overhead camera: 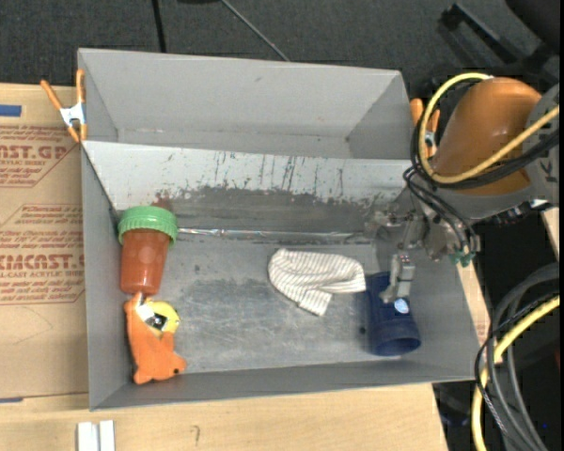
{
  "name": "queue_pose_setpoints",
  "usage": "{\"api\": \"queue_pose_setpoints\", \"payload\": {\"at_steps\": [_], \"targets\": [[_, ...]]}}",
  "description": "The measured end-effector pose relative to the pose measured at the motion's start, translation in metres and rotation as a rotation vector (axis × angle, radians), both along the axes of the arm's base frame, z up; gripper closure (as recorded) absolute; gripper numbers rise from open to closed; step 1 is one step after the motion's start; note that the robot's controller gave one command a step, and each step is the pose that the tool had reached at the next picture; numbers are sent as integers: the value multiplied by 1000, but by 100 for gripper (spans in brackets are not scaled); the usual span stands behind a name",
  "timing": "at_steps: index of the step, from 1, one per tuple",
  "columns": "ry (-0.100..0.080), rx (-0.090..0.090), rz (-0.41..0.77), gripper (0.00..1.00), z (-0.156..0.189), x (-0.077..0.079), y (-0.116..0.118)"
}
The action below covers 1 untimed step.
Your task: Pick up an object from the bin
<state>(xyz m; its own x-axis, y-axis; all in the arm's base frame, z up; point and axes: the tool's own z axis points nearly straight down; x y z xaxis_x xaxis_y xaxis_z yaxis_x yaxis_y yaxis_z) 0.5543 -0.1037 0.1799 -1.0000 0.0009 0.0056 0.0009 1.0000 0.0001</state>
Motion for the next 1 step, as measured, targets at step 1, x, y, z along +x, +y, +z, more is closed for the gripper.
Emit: {"api": "queue_pose_setpoints", "payload": {"at_steps": [1], "targets": [[-8,-1,1,0,5,2,1]]}}
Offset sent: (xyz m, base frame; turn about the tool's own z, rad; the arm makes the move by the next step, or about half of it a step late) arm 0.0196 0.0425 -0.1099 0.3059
